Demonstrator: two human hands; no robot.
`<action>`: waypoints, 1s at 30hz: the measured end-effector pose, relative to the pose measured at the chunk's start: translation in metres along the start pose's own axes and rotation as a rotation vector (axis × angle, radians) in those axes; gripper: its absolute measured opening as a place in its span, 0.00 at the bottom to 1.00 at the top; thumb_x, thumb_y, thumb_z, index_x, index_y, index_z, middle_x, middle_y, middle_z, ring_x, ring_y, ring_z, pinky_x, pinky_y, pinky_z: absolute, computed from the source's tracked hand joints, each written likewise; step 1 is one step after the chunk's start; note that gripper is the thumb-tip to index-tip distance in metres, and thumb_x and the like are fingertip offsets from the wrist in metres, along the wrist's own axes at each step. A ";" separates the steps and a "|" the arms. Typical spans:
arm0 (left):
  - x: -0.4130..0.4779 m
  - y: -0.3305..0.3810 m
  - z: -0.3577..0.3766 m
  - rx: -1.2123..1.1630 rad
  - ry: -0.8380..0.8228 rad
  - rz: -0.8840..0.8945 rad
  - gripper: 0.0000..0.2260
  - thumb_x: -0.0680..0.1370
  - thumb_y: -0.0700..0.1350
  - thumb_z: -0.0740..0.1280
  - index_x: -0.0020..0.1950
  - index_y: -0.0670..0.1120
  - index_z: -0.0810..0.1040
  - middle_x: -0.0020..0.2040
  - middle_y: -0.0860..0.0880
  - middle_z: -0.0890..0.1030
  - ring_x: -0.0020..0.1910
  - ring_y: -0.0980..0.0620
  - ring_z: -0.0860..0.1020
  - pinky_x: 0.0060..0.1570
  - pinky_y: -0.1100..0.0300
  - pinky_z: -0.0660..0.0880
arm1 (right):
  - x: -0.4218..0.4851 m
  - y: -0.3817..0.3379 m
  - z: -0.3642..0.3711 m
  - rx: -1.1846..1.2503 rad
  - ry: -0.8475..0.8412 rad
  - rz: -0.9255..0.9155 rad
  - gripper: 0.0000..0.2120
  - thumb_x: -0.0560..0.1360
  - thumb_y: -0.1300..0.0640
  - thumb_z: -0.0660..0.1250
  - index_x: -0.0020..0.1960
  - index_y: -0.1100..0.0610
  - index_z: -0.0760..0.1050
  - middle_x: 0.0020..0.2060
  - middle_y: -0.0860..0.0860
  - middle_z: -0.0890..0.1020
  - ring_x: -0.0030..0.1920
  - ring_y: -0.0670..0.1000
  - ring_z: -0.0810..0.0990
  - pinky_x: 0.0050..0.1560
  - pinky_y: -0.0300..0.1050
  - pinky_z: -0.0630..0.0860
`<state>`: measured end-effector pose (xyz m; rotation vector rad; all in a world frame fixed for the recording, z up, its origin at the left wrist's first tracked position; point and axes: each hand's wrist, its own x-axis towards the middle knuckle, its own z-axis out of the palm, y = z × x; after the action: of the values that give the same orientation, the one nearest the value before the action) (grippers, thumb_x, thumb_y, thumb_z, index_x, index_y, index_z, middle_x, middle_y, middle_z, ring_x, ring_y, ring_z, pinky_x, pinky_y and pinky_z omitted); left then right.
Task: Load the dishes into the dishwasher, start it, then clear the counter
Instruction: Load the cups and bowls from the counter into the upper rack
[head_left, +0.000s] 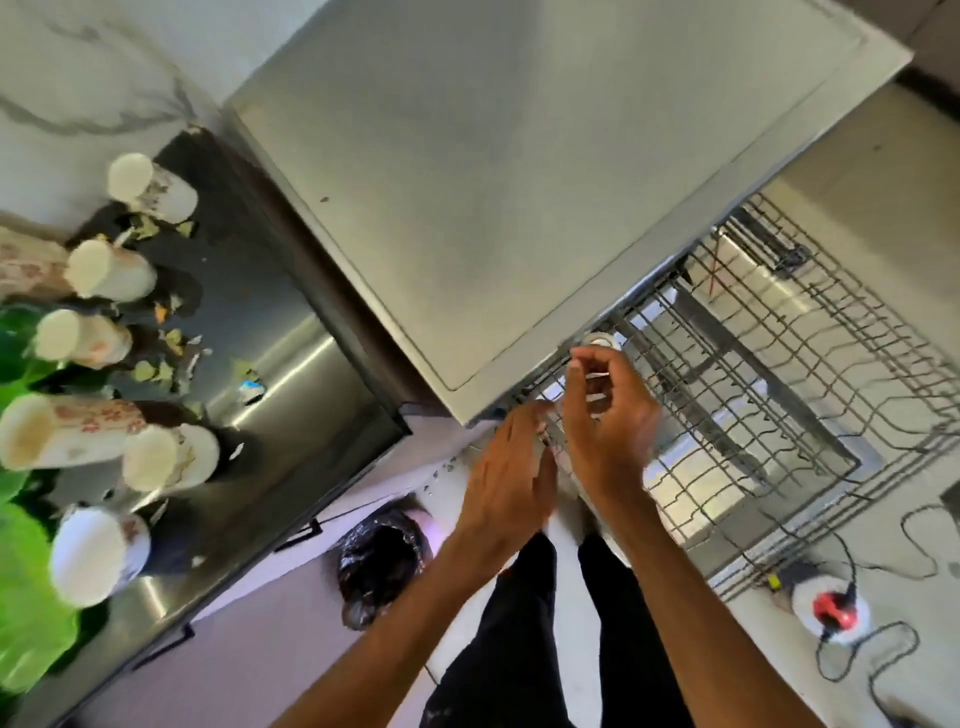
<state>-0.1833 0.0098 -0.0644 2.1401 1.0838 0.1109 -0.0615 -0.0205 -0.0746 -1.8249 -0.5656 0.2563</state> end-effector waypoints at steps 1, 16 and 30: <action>-0.007 0.003 -0.016 -0.016 0.029 -0.014 0.18 0.82 0.46 0.62 0.70 0.58 0.65 0.66 0.55 0.75 0.62 0.55 0.75 0.61 0.55 0.75 | 0.001 -0.018 0.003 0.025 -0.032 0.005 0.07 0.80 0.58 0.67 0.56 0.58 0.80 0.45 0.49 0.85 0.43 0.45 0.84 0.38 0.40 0.81; -0.112 -0.050 -0.232 -0.023 0.786 -0.270 0.14 0.76 0.38 0.68 0.61 0.47 0.76 0.57 0.51 0.79 0.55 0.53 0.79 0.55 0.59 0.77 | -0.026 -0.214 0.151 -0.134 -0.831 -0.300 0.03 0.74 0.55 0.68 0.47 0.52 0.79 0.37 0.47 0.83 0.37 0.49 0.82 0.42 0.52 0.81; -0.159 -0.170 -0.295 0.003 0.848 -0.678 0.25 0.70 0.38 0.73 0.66 0.39 0.73 0.63 0.40 0.77 0.64 0.38 0.74 0.66 0.47 0.71 | -0.097 -0.232 0.245 -0.525 -1.274 -0.385 0.33 0.66 0.49 0.79 0.66 0.56 0.70 0.61 0.55 0.76 0.60 0.54 0.76 0.62 0.50 0.75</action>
<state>-0.5097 0.1253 0.0811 1.6031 2.2208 0.7319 -0.3123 0.1895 0.0534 -1.8035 -1.9806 1.1027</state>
